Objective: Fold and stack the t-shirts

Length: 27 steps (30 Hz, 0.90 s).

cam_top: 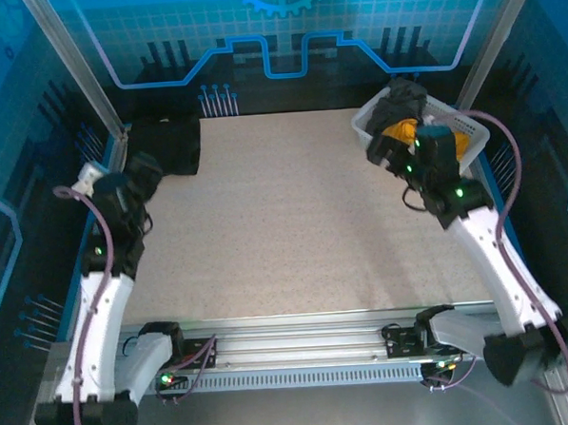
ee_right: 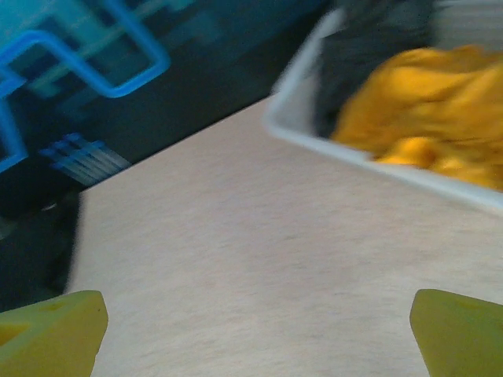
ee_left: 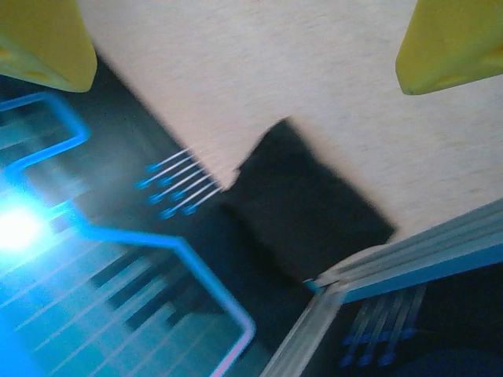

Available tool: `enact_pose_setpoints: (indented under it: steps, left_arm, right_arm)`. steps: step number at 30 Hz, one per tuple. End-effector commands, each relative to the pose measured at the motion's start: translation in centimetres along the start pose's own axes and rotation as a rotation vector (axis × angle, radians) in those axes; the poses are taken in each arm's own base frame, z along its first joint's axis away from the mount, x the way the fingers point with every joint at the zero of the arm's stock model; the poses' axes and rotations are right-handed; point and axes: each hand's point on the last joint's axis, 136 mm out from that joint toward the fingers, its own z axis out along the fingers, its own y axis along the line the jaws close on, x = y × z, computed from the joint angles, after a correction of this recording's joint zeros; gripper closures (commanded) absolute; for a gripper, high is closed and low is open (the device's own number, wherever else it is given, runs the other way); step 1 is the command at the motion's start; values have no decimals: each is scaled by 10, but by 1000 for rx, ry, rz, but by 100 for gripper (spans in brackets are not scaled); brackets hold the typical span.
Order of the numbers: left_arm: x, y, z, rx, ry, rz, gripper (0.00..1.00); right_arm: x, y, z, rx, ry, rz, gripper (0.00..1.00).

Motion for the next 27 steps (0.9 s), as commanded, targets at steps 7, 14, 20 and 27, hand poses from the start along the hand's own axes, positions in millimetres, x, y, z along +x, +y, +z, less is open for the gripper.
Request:
enact_pose_setpoints:
  steps: [7, 14, 20, 27]
  left_arm:
    - [111, 60, 36, 74, 122, 498, 1]
    - [143, 57, 95, 97, 154, 548, 1]
    - [149, 39, 137, 147, 157, 538, 1]
    - [166, 26, 134, 290, 124, 616, 1]
  right_arm:
    - [97, -118, 48, 379, -7, -389, 0]
    - [94, -109, 95, 295, -59, -463, 0]
    - [95, -108, 124, 250, -88, -493, 0]
    - [91, -106, 141, 125, -160, -497, 0]
